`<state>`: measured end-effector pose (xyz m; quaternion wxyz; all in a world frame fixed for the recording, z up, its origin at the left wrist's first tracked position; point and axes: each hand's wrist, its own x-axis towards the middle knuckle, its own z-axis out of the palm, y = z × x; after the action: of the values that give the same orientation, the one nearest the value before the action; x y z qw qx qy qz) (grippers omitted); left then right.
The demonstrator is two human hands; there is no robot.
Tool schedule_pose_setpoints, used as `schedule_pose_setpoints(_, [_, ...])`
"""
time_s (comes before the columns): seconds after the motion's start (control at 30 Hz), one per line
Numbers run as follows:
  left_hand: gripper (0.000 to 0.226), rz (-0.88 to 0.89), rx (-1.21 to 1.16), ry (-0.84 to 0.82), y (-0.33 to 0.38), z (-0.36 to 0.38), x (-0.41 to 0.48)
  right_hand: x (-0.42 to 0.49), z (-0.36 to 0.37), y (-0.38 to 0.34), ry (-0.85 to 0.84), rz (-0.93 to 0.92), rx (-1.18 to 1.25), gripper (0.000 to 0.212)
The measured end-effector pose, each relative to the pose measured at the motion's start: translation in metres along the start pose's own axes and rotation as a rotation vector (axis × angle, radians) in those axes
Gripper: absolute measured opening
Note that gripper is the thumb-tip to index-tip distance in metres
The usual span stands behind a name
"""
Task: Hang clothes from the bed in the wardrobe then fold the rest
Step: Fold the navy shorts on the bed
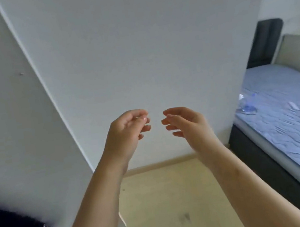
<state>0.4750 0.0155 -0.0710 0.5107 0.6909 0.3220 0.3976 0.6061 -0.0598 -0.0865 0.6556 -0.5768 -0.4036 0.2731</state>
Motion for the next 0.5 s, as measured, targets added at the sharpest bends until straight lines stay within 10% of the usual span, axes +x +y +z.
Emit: schedule_pose_setpoints(0.5, [0.017, -0.159, -0.12, -0.794, 0.015, 0.491, -0.053, -0.135, -0.448, 0.04, 0.812, 0.267, -0.062, 0.012])
